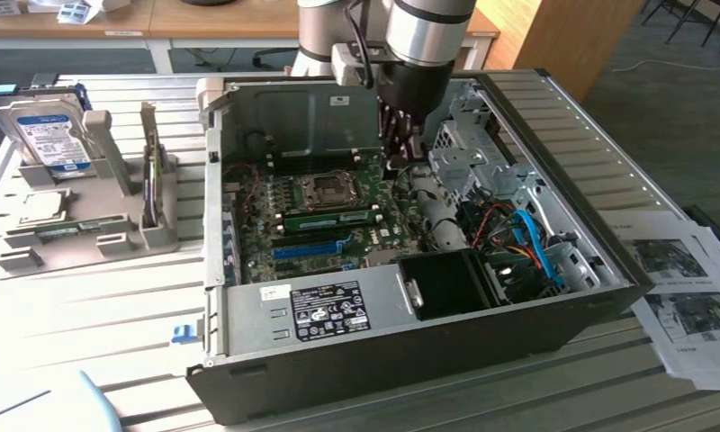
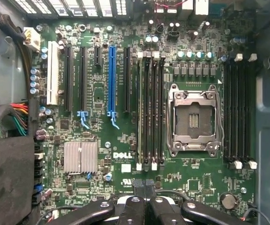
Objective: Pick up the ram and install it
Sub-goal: 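Press down the ram until it locks into place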
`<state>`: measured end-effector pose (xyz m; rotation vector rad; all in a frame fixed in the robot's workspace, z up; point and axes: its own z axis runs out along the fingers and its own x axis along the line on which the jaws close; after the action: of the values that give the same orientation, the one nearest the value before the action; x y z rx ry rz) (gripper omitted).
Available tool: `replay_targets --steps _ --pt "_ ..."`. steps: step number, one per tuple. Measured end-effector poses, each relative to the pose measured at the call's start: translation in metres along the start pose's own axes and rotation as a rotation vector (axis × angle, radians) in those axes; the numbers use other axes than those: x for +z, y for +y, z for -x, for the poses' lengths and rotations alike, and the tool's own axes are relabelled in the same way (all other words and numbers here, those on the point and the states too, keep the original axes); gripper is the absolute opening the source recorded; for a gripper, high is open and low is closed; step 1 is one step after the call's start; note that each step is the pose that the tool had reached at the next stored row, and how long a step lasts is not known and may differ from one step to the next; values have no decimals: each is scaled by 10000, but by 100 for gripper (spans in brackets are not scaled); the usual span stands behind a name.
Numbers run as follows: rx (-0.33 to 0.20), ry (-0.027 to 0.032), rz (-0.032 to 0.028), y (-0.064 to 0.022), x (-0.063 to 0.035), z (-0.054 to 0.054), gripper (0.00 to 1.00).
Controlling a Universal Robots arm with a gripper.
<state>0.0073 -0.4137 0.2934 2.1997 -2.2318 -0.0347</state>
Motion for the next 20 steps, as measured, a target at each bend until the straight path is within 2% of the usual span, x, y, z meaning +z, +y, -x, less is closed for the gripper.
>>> replay_targets --steps 20 --pt "0 0 -1 -3 149 -1 9"
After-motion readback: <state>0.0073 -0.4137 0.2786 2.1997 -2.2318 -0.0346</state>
